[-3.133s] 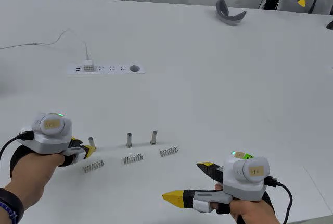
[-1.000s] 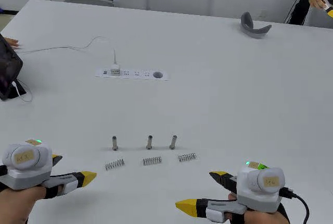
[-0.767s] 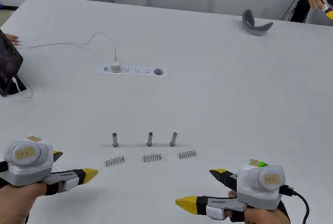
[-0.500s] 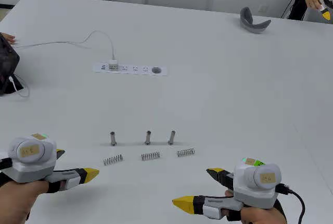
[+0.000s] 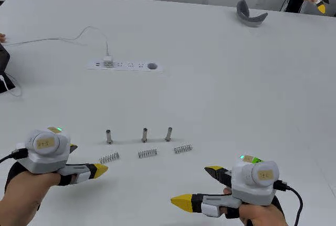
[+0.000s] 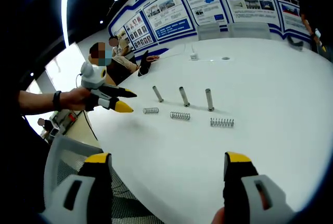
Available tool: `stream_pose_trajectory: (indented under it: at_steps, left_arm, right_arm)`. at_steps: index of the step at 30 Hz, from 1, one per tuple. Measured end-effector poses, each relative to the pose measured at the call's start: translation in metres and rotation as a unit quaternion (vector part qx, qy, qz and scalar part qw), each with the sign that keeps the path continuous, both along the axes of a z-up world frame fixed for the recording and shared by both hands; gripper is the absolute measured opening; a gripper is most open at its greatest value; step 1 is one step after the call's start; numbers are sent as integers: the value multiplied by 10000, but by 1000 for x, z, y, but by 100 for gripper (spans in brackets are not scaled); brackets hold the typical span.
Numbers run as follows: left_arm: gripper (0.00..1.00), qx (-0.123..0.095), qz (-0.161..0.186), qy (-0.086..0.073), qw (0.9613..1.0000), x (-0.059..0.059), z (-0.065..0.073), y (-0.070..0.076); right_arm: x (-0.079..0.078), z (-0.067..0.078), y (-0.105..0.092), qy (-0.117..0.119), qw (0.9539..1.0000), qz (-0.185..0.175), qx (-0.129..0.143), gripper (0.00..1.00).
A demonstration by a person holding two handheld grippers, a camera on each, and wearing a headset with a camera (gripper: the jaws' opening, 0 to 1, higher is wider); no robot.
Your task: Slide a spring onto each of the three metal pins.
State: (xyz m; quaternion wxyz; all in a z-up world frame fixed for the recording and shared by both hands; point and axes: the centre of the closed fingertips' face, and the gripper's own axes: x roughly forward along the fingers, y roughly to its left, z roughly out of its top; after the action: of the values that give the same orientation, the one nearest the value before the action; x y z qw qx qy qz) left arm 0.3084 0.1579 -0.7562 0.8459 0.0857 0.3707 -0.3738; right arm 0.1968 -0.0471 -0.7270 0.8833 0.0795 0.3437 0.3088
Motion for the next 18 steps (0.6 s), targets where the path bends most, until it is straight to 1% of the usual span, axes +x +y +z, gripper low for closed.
stream_pose_trajectory:
  at_steps: [8,10,13,18]
  left_arm:
    - [61,29,-113,46,9999,4,-7,-9]
    - [59,-35,-132,84,9999,4,-8,-11]
    - [57,-25,-147,113,9998,4,-12,-13]
    - [53,-40,-184,130,9997,4,-15,-18]
  right_arm:
    - [0,-1,-4,20,10000,-32,4,90]
    - [0,-2,-4,27,10000,-27,-3,90]
    - [0,-2,-5,34,10000,-18,-12,90]
    - [0,-2,-5,40,10000,-21,-13,90]
